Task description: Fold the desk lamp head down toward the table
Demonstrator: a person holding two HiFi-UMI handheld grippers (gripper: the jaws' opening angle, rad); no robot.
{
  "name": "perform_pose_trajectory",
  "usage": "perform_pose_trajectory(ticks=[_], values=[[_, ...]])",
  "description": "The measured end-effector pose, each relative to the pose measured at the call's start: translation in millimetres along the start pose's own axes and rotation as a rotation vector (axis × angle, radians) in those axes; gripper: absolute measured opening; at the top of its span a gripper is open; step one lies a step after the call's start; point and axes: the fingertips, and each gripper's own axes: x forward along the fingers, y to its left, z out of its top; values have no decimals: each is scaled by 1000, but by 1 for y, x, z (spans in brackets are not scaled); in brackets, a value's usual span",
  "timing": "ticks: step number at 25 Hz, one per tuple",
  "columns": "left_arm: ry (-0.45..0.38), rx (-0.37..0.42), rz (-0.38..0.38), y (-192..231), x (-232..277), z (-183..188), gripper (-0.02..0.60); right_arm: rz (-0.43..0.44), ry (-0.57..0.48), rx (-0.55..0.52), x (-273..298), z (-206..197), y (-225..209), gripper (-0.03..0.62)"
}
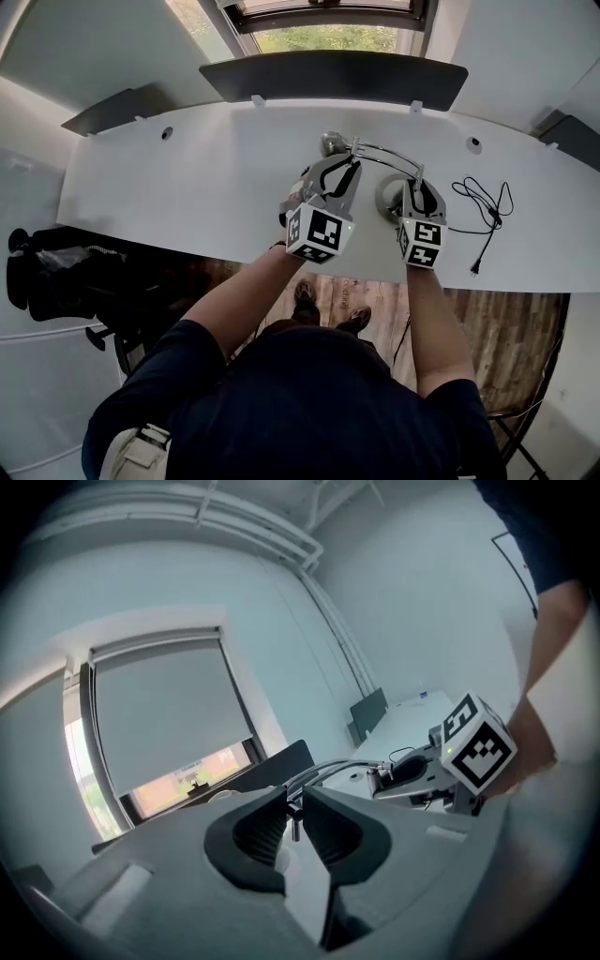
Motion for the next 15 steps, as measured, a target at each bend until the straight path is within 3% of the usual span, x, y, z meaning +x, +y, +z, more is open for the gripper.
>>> perform_pose_trajectory(ticks=[3,7,15], values=[[32,-125,-2,0,4,-19,53,-4,6,-5,0,0,1,117],[90,-219,-18,-8,14,-51,54,-11,12,-14,0,0,2,117],[140,-294,-49,-35,39,-101,54,-2,24,-37,4,-1,4,118]])
